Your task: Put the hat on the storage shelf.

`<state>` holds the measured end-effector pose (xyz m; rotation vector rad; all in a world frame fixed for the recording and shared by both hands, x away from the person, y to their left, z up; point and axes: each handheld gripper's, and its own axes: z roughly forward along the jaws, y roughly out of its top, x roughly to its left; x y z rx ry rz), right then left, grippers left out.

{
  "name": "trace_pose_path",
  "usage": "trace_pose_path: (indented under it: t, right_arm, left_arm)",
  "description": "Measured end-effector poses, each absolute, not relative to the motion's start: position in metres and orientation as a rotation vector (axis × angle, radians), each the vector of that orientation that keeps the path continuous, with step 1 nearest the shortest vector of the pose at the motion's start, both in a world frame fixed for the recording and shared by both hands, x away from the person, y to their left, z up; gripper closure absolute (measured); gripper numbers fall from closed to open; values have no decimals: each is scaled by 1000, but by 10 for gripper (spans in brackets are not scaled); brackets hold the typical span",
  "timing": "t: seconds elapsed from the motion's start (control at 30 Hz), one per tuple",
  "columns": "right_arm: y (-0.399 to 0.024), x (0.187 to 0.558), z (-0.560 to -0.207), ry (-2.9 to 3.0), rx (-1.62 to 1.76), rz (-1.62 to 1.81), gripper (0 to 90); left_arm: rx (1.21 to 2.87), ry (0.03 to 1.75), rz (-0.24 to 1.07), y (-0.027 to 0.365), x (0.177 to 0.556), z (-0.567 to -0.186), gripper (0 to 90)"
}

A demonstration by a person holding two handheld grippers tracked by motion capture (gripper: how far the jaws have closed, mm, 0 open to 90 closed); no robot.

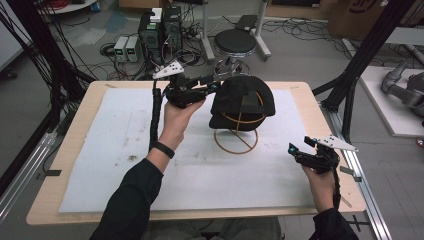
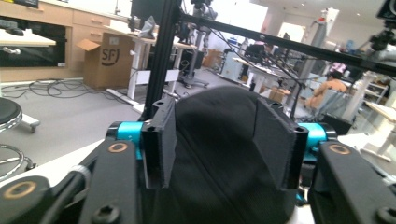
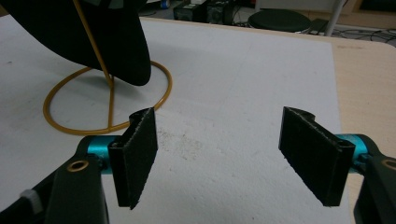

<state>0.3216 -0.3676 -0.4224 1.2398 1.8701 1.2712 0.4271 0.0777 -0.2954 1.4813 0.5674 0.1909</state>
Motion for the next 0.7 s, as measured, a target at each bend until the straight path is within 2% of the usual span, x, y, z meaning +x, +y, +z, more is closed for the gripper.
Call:
trace_pose_path:
  t: [0.37,0.7]
  right_arm:
    - [-362,326,-422,1884,1228,1275,275]
    - [-354,332,-423,1901,1215,1283,274]
  left_arm:
    - [1578,581,274,124,388,-308,323]
    - [1665,599,401,162,348,-344,282]
